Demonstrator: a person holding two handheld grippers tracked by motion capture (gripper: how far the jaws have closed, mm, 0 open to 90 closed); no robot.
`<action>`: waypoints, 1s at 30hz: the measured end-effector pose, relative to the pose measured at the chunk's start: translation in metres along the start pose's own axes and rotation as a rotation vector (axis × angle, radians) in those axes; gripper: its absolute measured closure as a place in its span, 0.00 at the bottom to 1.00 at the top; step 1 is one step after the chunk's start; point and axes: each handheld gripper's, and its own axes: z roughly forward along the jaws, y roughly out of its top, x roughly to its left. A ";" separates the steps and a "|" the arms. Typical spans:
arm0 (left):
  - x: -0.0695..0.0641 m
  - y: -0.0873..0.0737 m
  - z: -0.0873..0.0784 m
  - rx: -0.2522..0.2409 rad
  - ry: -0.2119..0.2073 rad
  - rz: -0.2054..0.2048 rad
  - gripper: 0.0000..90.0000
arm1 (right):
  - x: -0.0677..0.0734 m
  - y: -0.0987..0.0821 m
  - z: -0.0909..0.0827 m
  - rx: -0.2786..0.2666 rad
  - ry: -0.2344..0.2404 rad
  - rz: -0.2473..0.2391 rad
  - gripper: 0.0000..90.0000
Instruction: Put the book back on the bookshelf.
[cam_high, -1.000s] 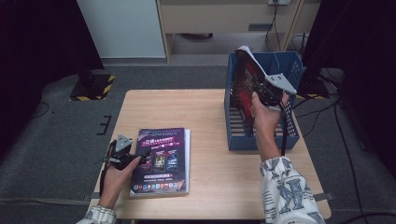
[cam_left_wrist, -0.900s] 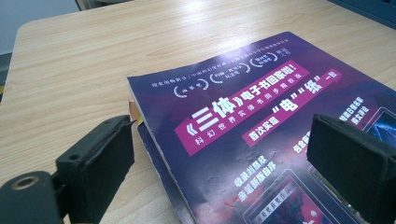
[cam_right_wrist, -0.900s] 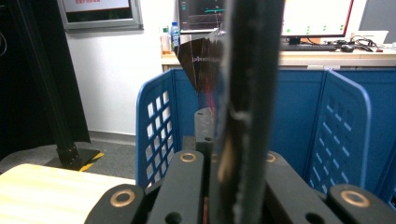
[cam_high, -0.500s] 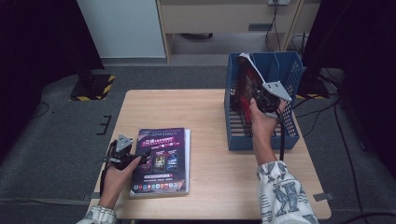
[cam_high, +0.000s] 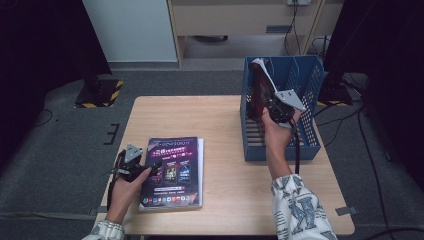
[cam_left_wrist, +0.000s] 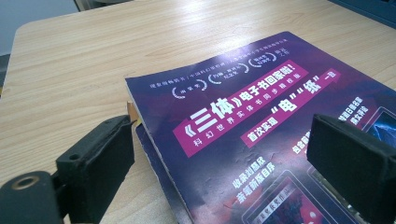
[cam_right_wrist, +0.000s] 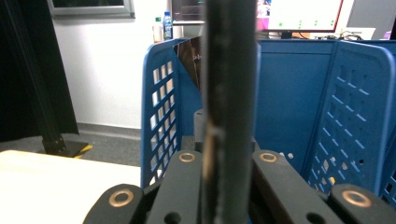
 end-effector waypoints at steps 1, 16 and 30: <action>0.000 0.000 0.000 -0.001 0.000 0.000 0.08 | 0.004 0.000 -0.001 0.006 0.009 -0.004 0.95; 0.000 0.000 0.000 -0.002 0.000 0.000 0.08 | 0.028 0.002 -0.002 0.059 0.045 -0.042 0.93; 0.000 0.001 -0.001 -0.005 0.001 -0.003 0.08 | 0.042 0.002 0.001 0.089 0.070 -0.066 0.91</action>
